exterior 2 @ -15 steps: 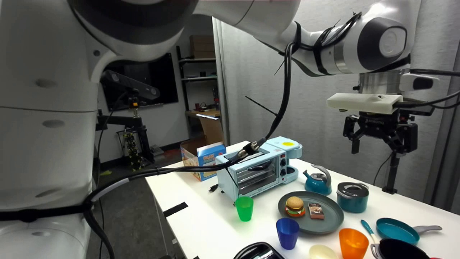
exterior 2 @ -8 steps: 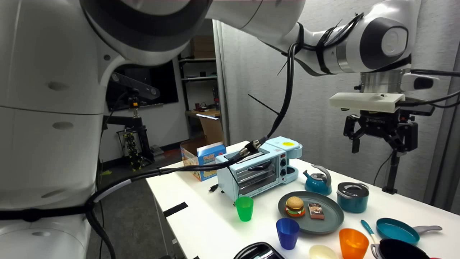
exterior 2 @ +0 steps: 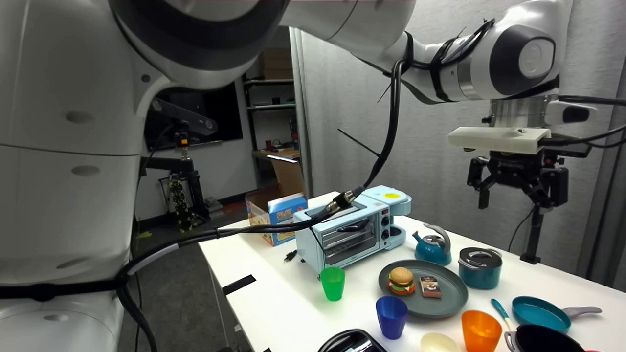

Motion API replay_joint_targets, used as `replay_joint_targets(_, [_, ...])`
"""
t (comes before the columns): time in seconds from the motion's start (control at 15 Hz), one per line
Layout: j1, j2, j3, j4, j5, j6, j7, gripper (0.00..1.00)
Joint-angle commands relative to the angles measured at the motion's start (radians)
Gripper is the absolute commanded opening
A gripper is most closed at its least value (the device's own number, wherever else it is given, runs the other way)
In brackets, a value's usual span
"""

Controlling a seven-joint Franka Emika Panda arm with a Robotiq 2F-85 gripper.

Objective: Take the orange cup and pour some of its contents into the pot and some onto the plate.

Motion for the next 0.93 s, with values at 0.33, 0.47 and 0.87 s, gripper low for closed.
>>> replay_joint_targets(0.33, [0.009, -0.003, 0.014, -0.086, -0.009, 0.046, -0.002, 1.0])
replay_joint_targets(0.47, [0.011, -0.006, 0.018, -0.116, -0.01, 0.05, -0.002, 1.0])
replay_joint_targets(0.87, [-0.027, 0.003, -0.014, -0.124, -0.027, 0.024, -0.052, 1.0])
